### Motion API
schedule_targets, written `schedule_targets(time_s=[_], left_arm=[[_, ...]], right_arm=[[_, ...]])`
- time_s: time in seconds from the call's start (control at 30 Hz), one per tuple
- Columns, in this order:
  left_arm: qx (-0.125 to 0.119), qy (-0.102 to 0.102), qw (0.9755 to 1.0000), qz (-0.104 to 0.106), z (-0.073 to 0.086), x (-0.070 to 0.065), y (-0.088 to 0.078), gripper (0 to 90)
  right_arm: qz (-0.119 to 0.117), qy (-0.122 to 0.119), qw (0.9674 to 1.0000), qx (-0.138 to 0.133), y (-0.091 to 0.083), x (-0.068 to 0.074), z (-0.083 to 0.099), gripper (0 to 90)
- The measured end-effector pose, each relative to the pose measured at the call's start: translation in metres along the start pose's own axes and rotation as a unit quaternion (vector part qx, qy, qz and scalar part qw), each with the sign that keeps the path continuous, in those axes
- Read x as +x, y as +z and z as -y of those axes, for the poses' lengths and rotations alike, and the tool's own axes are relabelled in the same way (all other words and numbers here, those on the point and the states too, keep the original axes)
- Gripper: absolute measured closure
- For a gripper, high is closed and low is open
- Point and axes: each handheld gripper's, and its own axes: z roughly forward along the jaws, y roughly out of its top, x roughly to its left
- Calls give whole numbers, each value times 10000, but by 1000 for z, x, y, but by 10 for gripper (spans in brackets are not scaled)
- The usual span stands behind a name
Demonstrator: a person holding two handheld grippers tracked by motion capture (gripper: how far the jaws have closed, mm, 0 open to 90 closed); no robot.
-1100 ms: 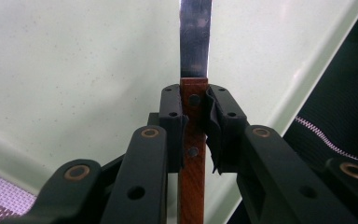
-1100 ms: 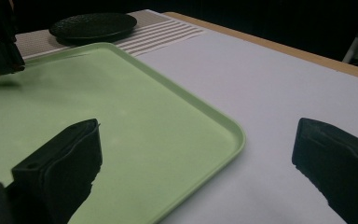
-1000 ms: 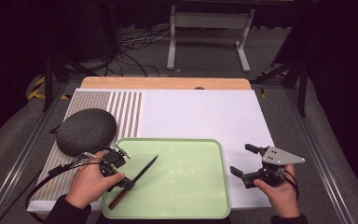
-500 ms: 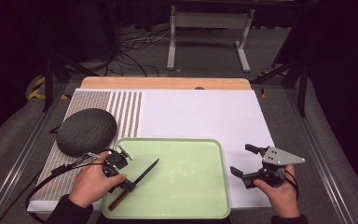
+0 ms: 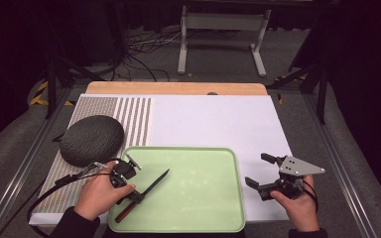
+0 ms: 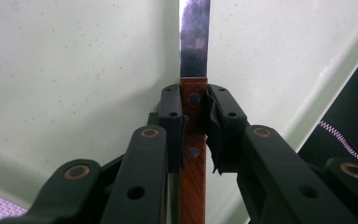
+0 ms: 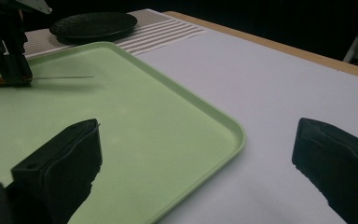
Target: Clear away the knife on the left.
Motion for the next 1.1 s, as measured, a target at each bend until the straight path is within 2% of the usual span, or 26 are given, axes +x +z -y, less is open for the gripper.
schedule_targets(time_s=[0.47, 0.63, 0.77, 0.9, 0.97, 1.0, 1.03, 1.1], left_arm=[[58, 2, 10000, -29, 0, 0, 0, 772], [-37, 66, 10000, -33, 0, -1, -2, 745], [-202, 98, 9997, -77, 1, -3, -8, 600], [-374, 141, 9992, -90, 2, -6, -11, 417], [-527, 335, 9980, -55, 3, -9, -14, 336], [-581, 428, 9974, -42, 3, -10, -15, 316], [-581, 428, 9974, -42, 3, -10, -15, 300], [-657, 623, 9959, 86, 3, -12, -14, 268]], right_arm=[[-8, -2, 10000, 5, 0, 0, 0, 22], [-16, -11, 10000, 8, 0, 0, 0, 22], [-17, -11, 10000, 6, 0, 0, 0, 22], [-22, -14, 10000, 19, 1, 1, 0, 22], [-21, -21, 10000, 30, 1, 1, 0, 22], [-21, -22, 10000, 31, 1, 1, 0, 22], [-21, -22, 10000, 31, 1, 1, 0, 22], [-23, -12, 10000, 31, 1, 1, 0, 22]])
